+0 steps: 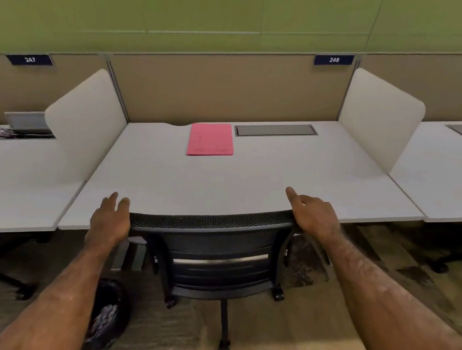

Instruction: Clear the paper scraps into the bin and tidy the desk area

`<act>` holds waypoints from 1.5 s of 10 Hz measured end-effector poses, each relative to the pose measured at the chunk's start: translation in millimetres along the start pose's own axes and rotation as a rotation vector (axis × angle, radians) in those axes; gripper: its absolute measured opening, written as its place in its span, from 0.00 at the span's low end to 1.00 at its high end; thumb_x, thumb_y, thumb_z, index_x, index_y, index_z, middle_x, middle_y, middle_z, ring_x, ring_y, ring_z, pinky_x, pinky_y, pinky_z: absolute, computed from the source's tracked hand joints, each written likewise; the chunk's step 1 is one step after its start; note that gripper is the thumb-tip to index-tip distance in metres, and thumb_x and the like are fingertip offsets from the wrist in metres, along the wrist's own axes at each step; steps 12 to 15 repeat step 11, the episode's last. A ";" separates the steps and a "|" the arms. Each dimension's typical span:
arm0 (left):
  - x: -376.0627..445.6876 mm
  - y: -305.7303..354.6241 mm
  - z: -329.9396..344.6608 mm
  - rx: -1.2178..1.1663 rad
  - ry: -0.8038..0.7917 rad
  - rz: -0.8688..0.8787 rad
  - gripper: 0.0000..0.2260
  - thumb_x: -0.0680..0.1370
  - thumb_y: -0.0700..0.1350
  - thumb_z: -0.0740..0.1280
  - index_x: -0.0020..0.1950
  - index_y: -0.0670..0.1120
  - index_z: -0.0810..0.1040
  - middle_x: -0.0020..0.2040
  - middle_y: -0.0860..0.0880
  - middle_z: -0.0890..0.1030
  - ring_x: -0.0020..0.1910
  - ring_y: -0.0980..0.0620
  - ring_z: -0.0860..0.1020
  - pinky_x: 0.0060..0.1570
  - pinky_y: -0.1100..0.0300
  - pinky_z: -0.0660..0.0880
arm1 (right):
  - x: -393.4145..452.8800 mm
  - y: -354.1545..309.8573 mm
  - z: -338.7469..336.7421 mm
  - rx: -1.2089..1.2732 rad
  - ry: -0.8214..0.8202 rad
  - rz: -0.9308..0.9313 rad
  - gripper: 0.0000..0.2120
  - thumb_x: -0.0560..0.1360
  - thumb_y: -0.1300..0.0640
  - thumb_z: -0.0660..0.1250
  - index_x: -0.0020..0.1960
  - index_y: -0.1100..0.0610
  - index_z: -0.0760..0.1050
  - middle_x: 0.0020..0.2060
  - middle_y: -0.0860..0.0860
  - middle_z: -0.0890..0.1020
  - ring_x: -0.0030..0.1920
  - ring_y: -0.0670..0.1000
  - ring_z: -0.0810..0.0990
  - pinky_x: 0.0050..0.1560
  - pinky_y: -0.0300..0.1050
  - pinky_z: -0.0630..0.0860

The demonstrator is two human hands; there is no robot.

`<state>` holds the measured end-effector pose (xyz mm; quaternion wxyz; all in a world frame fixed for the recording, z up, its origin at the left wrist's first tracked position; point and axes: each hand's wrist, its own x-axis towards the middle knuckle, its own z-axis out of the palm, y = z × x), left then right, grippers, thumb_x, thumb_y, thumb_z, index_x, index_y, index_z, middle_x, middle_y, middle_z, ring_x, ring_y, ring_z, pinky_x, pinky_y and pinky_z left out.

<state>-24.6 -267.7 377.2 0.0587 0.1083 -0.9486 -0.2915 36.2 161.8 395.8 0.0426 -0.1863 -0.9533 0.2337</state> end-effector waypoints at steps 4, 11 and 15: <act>39.0 10.4 -8.3 -0.051 -0.047 -0.081 0.29 0.79 0.63 0.47 0.76 0.50 0.58 0.78 0.47 0.59 0.75 0.43 0.57 0.73 0.44 0.54 | 35.6 -31.4 7.8 -0.048 0.034 0.009 0.38 0.75 0.31 0.38 0.60 0.53 0.77 0.58 0.56 0.81 0.57 0.60 0.77 0.62 0.56 0.68; 57.4 76.2 -68.7 0.326 -0.166 0.291 0.33 0.78 0.67 0.47 0.74 0.46 0.63 0.73 0.45 0.68 0.71 0.44 0.66 0.68 0.47 0.64 | 23.1 -116.9 -15.0 -0.151 0.024 -0.260 0.36 0.75 0.30 0.47 0.73 0.52 0.64 0.71 0.53 0.71 0.69 0.55 0.69 0.69 0.54 0.64; 57.4 76.2 -68.7 0.326 -0.166 0.291 0.33 0.78 0.67 0.47 0.74 0.46 0.63 0.73 0.45 0.68 0.71 0.44 0.66 0.68 0.47 0.64 | 23.1 -116.9 -15.0 -0.151 0.024 -0.260 0.36 0.75 0.30 0.47 0.73 0.52 0.64 0.71 0.53 0.71 0.69 0.55 0.69 0.69 0.54 0.64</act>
